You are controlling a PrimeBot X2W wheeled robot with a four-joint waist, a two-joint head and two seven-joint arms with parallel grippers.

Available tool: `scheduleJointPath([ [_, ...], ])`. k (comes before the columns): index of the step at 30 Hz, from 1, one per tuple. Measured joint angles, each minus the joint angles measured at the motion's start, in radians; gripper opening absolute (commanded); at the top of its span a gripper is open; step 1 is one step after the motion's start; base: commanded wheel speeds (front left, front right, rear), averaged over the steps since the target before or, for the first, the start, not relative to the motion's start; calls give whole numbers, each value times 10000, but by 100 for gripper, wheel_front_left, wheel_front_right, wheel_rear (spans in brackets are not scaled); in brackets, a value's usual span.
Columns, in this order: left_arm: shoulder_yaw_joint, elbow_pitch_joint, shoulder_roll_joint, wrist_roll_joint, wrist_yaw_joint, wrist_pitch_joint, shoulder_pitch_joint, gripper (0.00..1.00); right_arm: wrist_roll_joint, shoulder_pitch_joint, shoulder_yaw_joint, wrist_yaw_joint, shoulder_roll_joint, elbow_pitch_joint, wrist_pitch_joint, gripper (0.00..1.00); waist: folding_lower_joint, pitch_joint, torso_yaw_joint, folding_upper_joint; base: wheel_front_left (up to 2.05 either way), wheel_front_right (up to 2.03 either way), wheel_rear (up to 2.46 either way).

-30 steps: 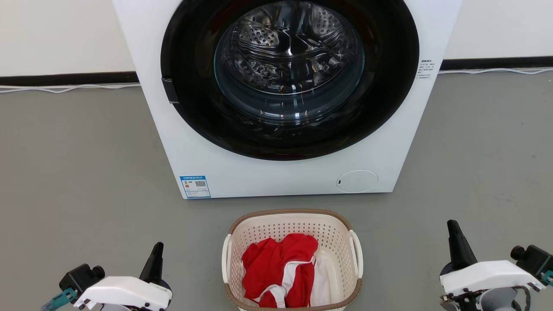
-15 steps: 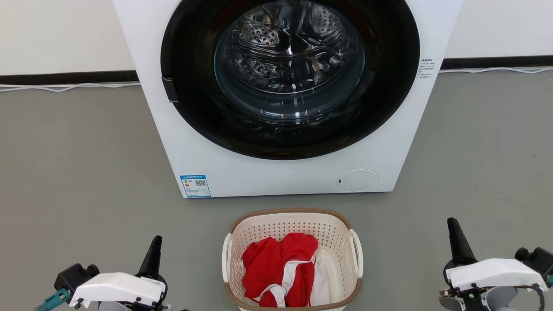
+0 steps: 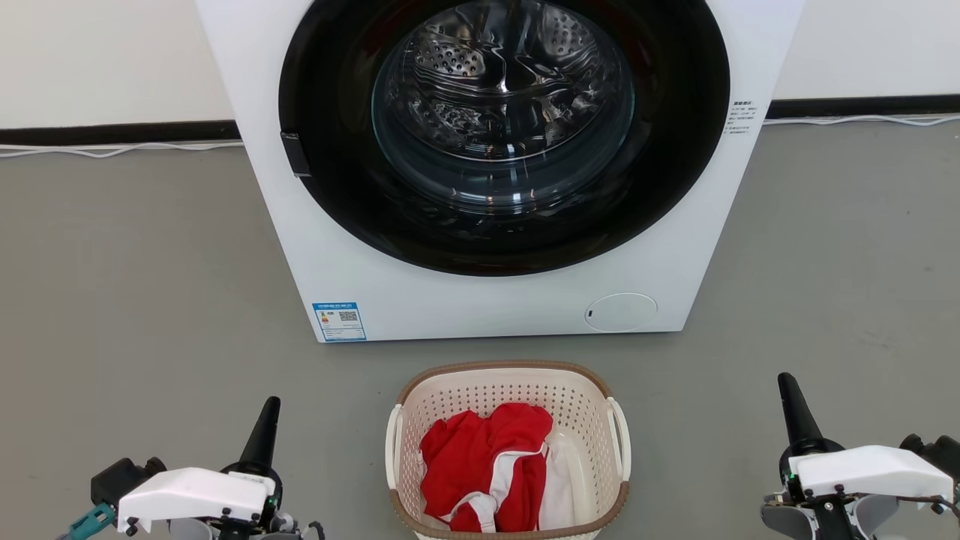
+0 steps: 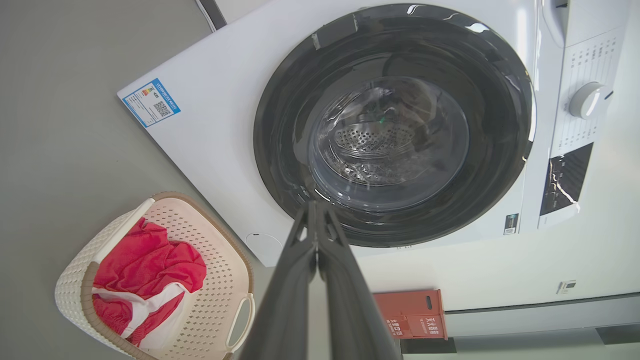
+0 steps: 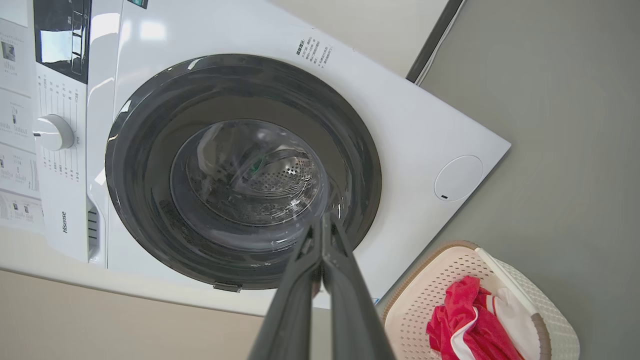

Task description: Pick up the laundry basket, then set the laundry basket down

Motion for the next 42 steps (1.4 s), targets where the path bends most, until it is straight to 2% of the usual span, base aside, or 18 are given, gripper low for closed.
scheduleJointPath([
  [36,1007,-838,-545,-2809,-370,974,2,0,4485,34,-224,0,92,-746,1030,0,1,74,16,0,0,0,0],
  [42,1037,-865,-548,-2918,-439,974,2,0,4577,35,-224,0,102,-771,1035,0,0,74,16,0,0,0,0],
])
